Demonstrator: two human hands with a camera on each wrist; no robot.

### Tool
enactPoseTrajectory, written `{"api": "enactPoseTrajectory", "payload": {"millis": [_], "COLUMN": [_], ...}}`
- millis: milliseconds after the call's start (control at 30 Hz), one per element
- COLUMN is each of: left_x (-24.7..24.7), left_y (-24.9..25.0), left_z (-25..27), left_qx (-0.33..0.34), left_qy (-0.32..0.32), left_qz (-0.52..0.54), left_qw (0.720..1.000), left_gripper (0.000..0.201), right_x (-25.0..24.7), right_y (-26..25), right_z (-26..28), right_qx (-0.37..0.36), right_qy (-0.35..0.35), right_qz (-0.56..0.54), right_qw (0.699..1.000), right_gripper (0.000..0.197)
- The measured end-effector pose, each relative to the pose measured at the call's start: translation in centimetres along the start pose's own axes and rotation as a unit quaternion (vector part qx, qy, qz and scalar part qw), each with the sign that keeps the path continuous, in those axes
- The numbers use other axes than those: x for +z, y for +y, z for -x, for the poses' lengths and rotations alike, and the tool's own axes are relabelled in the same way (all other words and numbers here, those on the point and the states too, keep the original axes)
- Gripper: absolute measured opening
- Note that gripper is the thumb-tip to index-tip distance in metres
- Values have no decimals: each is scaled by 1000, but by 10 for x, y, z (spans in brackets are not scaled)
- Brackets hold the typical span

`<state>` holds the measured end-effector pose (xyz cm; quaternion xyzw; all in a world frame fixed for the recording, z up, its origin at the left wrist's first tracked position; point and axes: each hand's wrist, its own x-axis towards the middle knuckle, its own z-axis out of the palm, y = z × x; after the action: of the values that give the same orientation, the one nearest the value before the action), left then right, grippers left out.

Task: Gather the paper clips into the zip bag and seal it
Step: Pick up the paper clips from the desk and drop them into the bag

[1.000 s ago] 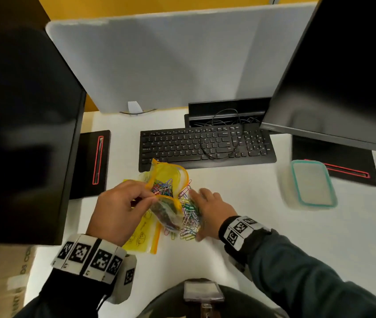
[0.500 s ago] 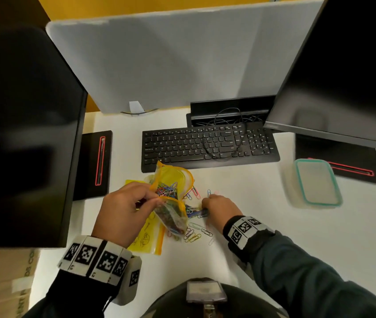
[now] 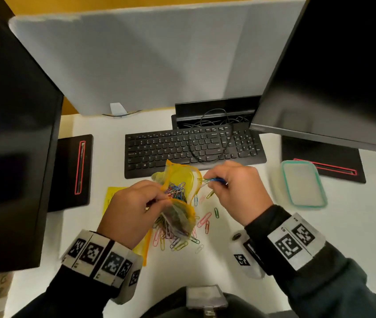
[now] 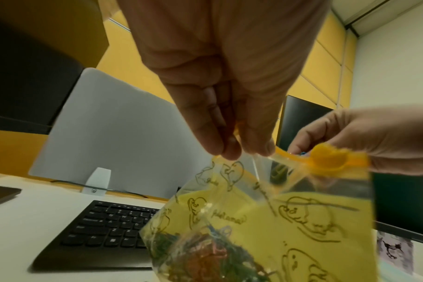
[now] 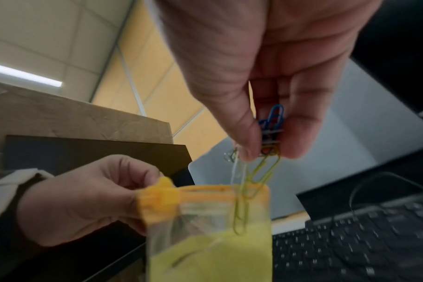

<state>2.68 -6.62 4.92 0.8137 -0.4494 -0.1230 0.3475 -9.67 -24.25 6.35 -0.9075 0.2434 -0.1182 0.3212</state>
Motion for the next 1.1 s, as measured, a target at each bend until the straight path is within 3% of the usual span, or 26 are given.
{"api": "enactPoseTrajectory", "payload": {"millis": [167,367,467,567,633,733,800,900,1000,1100], "left_x": [1,8,8,3,-1,-9,-16,-23,-28,-34], "left_y": [9,17,15,6,-1,-9,-14,-24,-28,-29], "left_z": [-5,-3,-1,2,5,10,12,13,16,19], "left_qx": [2,25,32,17,1,-6,-8,-21,-35,-42], "left_qy": [-19,-40,-33,-3,28,75,96,118,136,145], "left_qz": [-19,-14,-2,12,25,26,24,26,24,26], "left_qw": [1000,999,999,1000,999,997,995,992,990,988], "left_gripper": [29,25,24,25,24,24,23,21,17,17], "right_x": [-24,-14,-8,-6,3,28,46,74,99,113], "right_y": [0,-30,-35,-14,13,47,58,59,46,40], "right_z": [-5,-13,-11,-10,-6,15,32,42,37,23], "right_qx": [-10,-59,-55,6,85,236,283,251,150,74], "right_qy": [-4,-126,-111,-38,-46,-213,-275,-245,-214,-214], "right_qz": [45,95,43,-22,11,113,130,128,112,96], "right_qw": [999,986,991,999,995,942,910,928,959,969], "right_gripper": [17,23,38,47,51,75,80,54,26,35]}}
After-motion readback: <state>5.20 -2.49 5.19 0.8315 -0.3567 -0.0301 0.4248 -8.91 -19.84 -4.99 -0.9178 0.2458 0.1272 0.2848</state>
